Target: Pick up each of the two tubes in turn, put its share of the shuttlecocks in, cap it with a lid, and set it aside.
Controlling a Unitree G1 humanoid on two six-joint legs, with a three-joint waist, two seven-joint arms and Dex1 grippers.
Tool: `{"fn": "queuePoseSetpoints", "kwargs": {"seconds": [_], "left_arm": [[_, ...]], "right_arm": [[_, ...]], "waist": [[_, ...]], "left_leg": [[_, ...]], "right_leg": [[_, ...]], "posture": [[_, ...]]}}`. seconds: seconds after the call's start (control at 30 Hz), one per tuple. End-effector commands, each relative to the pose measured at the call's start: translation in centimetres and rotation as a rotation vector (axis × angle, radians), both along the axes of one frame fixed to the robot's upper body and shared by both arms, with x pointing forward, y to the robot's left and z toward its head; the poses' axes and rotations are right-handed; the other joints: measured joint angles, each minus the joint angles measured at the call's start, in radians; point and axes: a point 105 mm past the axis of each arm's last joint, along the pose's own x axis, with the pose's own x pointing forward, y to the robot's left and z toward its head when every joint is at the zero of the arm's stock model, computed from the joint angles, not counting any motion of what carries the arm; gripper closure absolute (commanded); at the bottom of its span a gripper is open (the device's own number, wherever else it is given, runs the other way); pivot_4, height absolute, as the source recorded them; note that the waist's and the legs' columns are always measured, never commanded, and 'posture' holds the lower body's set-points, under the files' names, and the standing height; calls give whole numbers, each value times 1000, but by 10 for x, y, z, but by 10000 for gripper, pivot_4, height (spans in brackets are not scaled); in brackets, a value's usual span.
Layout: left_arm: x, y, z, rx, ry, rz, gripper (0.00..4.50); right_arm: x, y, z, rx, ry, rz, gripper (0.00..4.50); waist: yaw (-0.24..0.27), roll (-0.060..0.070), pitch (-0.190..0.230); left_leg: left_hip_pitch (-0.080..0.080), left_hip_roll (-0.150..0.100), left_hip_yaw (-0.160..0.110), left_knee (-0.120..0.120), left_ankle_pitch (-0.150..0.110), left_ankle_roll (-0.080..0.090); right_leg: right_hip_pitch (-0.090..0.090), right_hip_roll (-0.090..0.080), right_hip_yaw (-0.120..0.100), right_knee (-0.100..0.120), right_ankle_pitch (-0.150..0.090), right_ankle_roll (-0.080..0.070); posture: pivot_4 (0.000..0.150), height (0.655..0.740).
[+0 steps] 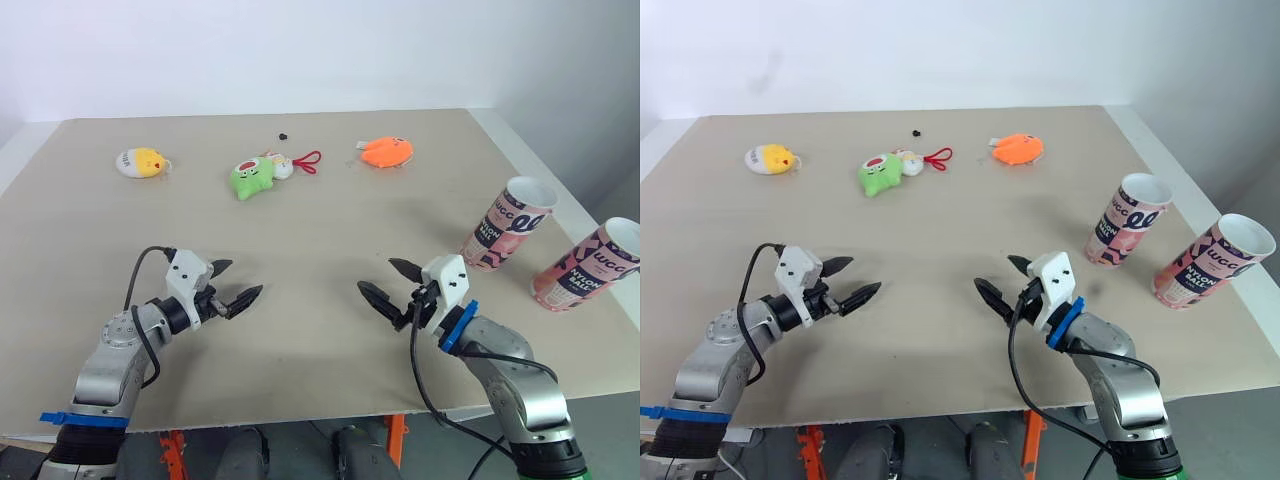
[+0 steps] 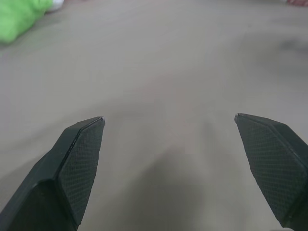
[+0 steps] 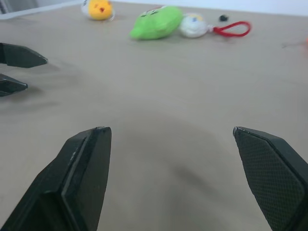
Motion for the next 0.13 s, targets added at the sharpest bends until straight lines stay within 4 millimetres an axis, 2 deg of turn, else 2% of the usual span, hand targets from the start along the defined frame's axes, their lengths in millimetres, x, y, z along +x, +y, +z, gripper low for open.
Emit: {"fn": "queuePoseSetpoints", "kwargs": {"seconds": [0.03, 0.13], "left_arm": [[-4, -1, 14, 16, -76, 7, 0], [-6, -1, 11, 11, -63, 16, 0]], "right_arm": [[4, 2, 7, 5, -36, 23, 1673], [9, 3, 6, 0, -32, 36, 1673]], "waist": [[-1, 0, 0], [-1, 0, 0]], "left_leg": [[0, 0, 0, 0, 0, 0], [1, 0, 0, 0, 0, 0]], "right_leg": [[0, 0, 0, 0, 0, 0], [0, 0, 0, 0, 0, 0]], "posture": [[1500, 7400], [1500, 7400]]}}
